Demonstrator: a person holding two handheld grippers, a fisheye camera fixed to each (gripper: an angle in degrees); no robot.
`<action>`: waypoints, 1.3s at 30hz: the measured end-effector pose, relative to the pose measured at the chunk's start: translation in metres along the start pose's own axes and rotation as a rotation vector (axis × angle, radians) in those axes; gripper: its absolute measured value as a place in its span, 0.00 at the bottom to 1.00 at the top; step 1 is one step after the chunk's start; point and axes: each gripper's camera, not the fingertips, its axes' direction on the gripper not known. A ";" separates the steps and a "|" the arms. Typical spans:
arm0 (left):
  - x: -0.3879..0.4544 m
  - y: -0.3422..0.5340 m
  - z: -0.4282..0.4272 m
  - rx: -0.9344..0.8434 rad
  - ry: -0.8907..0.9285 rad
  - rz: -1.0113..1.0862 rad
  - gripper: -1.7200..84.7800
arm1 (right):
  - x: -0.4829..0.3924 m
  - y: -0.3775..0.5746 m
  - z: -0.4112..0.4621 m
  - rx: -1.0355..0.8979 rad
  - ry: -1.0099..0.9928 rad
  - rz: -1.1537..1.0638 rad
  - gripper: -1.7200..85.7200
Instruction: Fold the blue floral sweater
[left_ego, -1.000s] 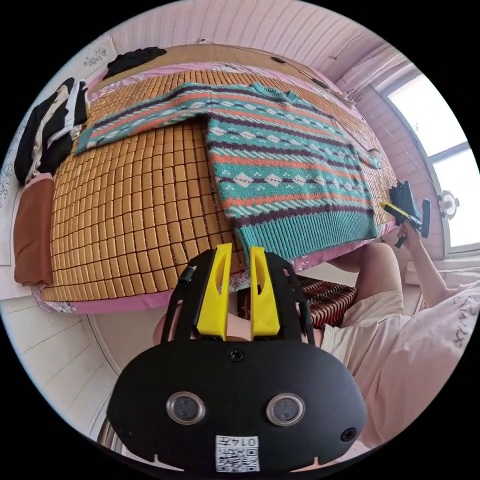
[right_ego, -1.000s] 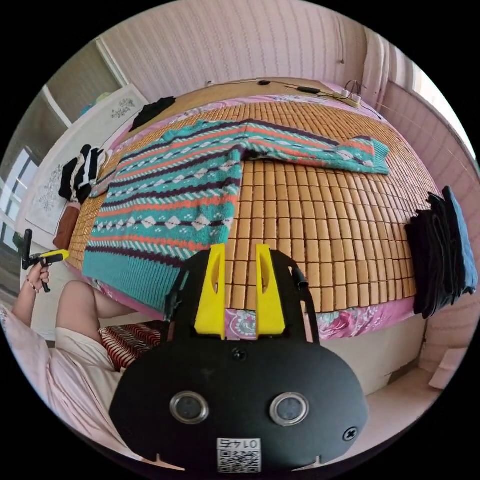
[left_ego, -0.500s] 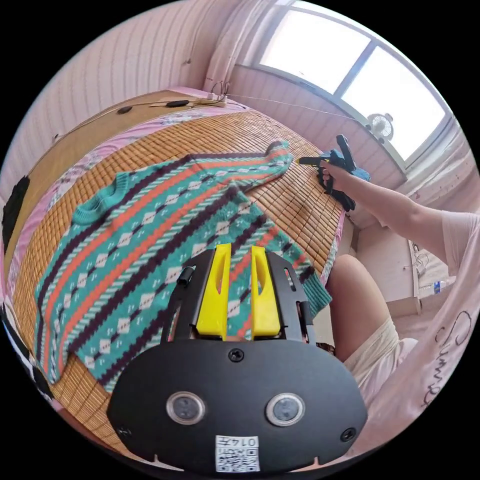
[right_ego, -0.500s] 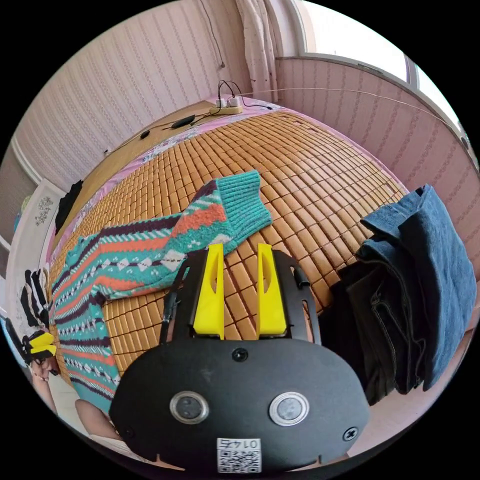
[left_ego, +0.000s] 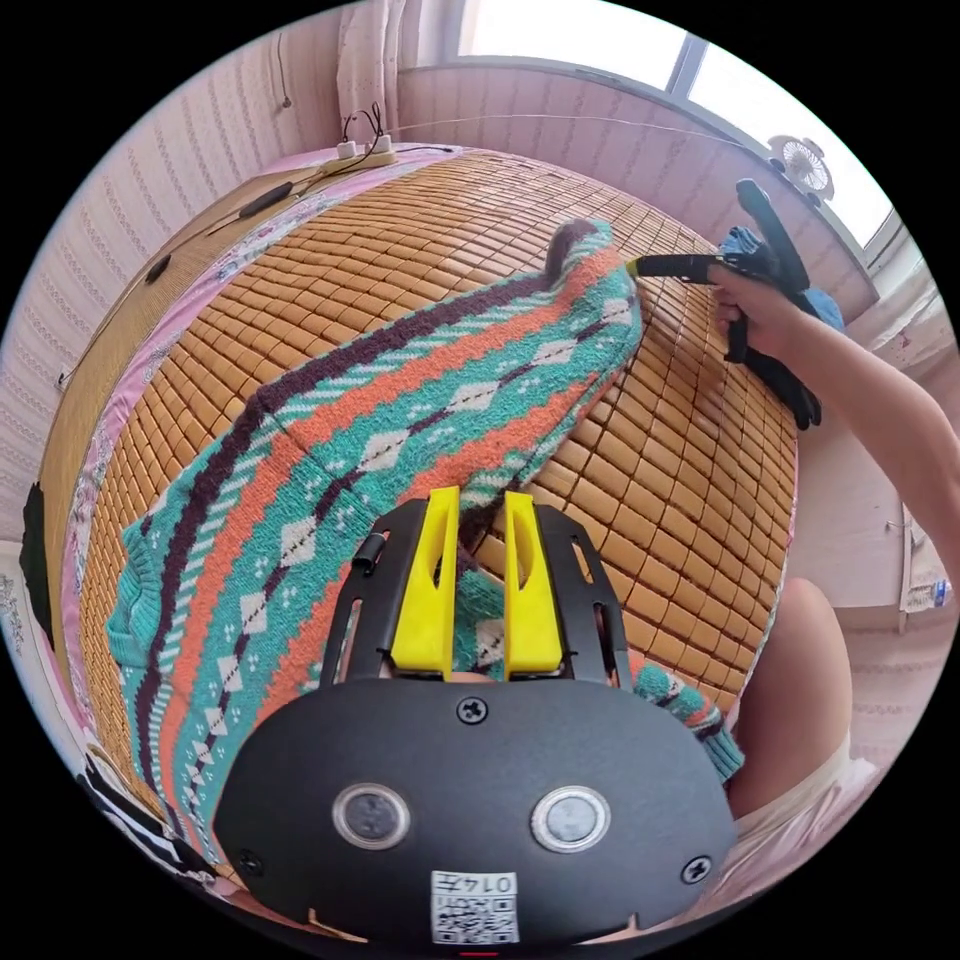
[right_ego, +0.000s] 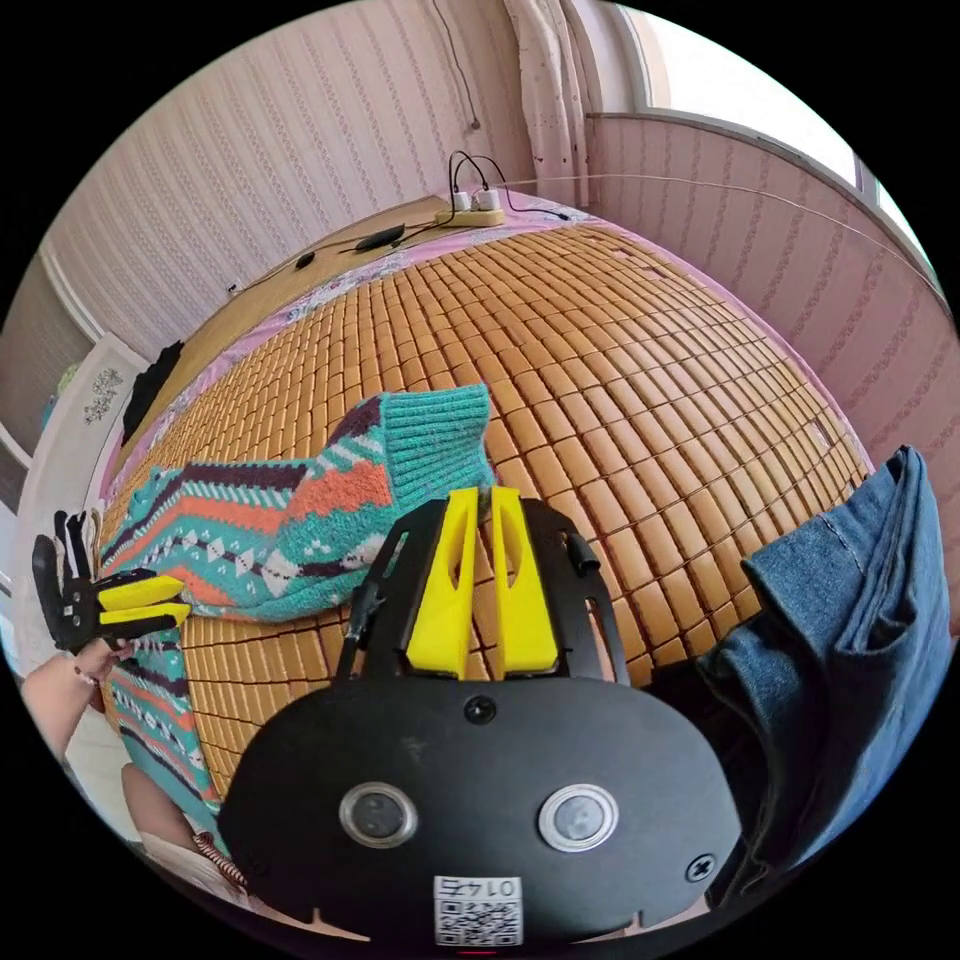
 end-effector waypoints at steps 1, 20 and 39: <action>0.003 0.001 -0.001 0.007 -0.017 -0.002 0.10 | 0.003 0.006 -0.013 0.047 -0.027 0.001 0.05; -0.040 0.150 -0.156 0.169 0.106 -0.120 0.11 | -0.138 0.195 -0.039 -0.025 -0.280 -0.286 0.14; -0.144 0.463 -0.284 -0.198 -0.014 -0.867 0.12 | -0.305 0.354 0.085 -0.501 -0.220 -0.480 0.09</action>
